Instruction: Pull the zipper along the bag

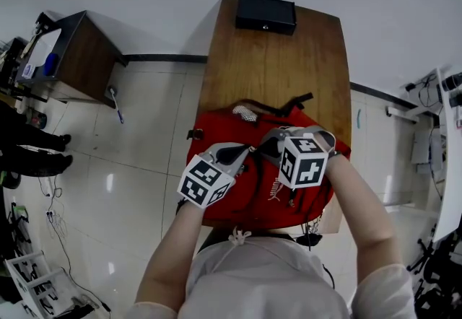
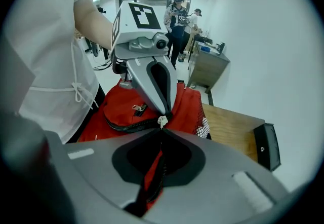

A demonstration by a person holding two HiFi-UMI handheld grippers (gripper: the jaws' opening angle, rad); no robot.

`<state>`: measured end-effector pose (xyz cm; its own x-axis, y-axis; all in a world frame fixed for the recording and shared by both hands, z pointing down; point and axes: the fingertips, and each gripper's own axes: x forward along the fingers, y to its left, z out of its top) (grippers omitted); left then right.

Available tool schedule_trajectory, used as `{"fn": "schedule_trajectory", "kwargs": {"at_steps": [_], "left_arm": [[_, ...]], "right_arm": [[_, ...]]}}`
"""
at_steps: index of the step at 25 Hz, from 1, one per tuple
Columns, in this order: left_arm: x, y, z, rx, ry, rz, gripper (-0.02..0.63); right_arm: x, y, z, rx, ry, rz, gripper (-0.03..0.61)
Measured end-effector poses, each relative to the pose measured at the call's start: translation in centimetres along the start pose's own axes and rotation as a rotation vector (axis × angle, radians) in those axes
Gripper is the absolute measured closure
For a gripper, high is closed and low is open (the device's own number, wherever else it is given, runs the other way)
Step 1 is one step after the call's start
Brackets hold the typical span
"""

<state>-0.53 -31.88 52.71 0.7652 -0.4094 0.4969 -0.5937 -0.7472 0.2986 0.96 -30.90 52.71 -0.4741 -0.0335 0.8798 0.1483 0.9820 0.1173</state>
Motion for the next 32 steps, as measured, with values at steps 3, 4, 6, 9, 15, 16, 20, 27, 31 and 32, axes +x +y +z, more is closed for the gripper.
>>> {"fn": "schedule_trajectory", "kwargs": {"at_steps": [3,4,6,9,15,16,20,27,31,32], "left_arm": [[0.0,-0.4,-0.1,0.021,-0.006,-0.015,0.607],[0.0,-0.6,0.0,0.025,-0.014,-0.026,0.607],[-0.2,-0.9,0.3,0.009,-0.044,-0.050,0.607],[-0.1,-0.9,0.3,-0.009,-0.048,-0.056,0.607],[0.5,-0.5,-0.4,0.000,-0.005,-0.030,0.607],[0.6,-0.4,-0.5,0.001,0.000,-0.027,0.607],[0.7,-0.3,-0.5,0.004,0.015,-0.030,0.607],[0.4,-0.2,-0.9,-0.004,0.032,-0.059,0.607],[0.5,-0.4,-1.0,-0.005,0.031,-0.078,0.607],[0.6,-0.4,-0.9,0.000,0.031,-0.080,0.607]], "right_arm": [[-0.6,0.5,-0.2,0.036,0.031,0.006,0.569],[-0.9,0.6,-0.4,0.049,0.049,0.019,0.572],[-1.4,0.8,-0.5,0.088,0.070,0.046,0.572],[-1.5,1.4,-0.8,0.132,0.080,0.052,0.572],[-1.5,3.5,-2.2,0.210,0.065,0.009,0.572],[-1.4,3.9,-2.4,0.228,0.058,0.002,0.571],[-0.9,5.7,-2.7,0.304,0.025,-0.027,0.571],[0.5,8.8,-1.8,0.398,0.009,-0.061,0.567],[1.2,10.2,-1.7,0.442,0.010,-0.089,0.567],[1.5,10.7,-1.7,0.447,0.016,-0.100,0.569]]}}
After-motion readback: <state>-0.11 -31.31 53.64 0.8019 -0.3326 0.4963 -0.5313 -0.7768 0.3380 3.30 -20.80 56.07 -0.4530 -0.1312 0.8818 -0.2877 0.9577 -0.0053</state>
